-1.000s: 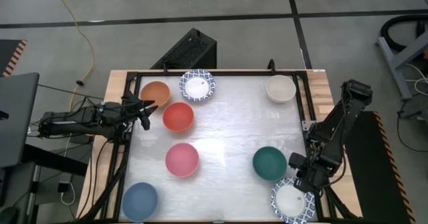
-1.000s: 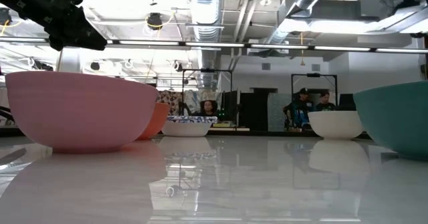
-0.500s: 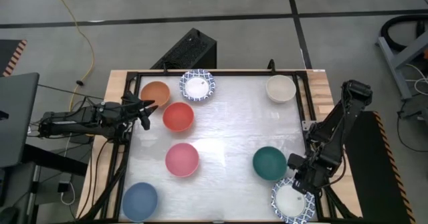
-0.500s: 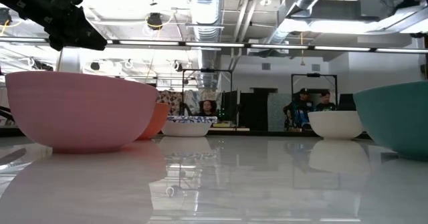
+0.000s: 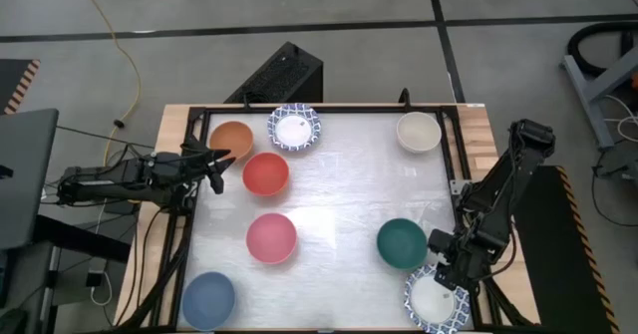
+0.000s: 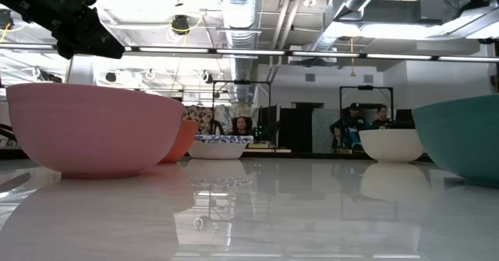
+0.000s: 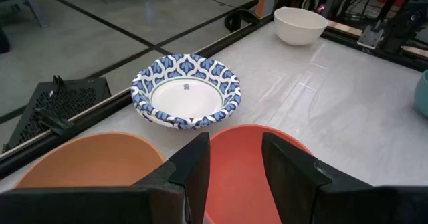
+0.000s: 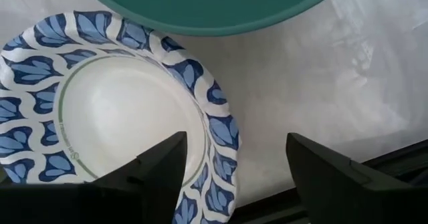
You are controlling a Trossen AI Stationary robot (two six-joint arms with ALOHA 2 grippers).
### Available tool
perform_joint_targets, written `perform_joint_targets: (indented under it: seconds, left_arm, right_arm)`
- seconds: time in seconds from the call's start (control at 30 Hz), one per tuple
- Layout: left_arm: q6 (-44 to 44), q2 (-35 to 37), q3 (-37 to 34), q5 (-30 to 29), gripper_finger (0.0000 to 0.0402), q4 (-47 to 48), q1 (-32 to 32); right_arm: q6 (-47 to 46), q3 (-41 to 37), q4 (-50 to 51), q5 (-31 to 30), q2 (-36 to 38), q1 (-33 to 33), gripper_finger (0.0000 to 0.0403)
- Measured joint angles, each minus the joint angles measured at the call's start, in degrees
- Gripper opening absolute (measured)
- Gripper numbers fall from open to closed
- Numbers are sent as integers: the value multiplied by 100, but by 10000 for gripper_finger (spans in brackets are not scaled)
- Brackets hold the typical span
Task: Nest bowls inside each other
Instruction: Stack the white pattern bowl onto the stack of bowls
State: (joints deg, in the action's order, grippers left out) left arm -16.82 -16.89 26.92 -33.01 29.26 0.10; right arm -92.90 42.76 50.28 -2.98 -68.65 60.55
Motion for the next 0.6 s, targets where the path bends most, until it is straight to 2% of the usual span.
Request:
perform_joint_targets:
  seconds: [0.6]
  left_arm:
    - [-2, 0, 0, 2, 126, 0, 0]
  right_arm:
    - [210, 0, -436, 330, -1014, 11, 280]
